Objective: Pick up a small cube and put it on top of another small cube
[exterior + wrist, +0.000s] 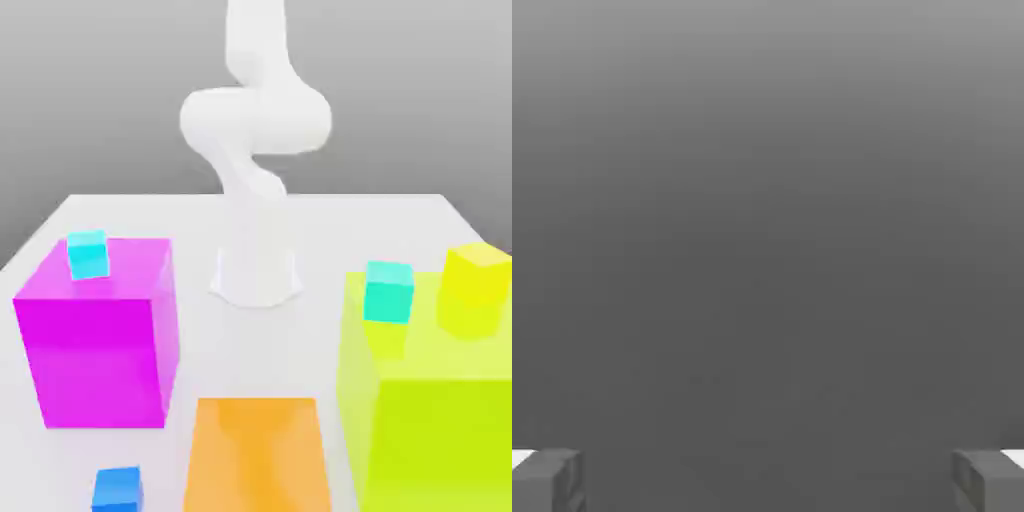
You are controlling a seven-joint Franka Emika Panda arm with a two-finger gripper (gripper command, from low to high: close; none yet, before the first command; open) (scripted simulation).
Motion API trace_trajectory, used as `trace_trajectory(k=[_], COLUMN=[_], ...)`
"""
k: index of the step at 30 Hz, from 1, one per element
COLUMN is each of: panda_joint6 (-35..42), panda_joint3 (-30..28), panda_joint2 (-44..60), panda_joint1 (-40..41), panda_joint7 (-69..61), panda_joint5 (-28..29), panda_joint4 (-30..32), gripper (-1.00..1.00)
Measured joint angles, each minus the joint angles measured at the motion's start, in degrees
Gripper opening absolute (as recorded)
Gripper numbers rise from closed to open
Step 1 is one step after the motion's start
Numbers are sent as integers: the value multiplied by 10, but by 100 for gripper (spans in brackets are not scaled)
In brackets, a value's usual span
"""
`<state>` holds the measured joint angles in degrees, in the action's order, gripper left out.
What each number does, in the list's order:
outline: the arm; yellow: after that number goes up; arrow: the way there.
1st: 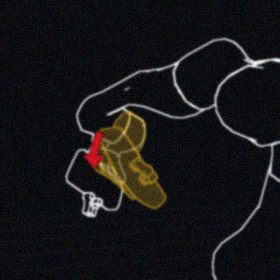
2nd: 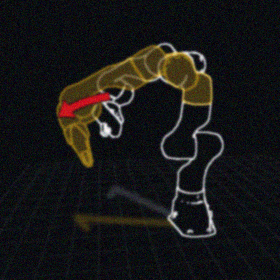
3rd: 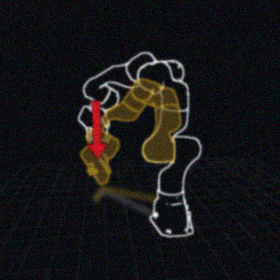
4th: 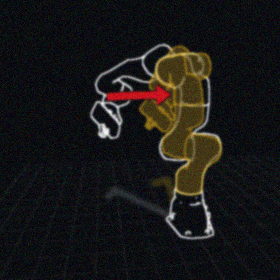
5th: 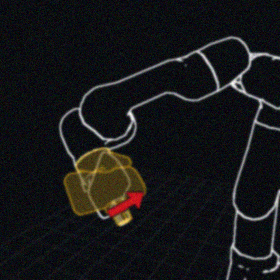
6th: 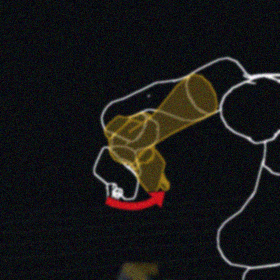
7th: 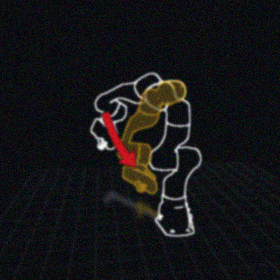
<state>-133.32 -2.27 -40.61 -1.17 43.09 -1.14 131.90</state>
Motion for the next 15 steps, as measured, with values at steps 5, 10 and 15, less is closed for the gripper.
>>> trace_trajectory(k=[5, 10, 15], panda_joint6=[-32, -62, -92], panda_joint3=[-45, -84, -111], panda_joint2=[107, 211, 315], panda_joint1=[-20, -34, -37], panda_joint7=[-60, -121, -184], panda_joint5=[-28, -60, -95], panda_joint4=[2, 5, 7], gripper=[0, 0, 0])
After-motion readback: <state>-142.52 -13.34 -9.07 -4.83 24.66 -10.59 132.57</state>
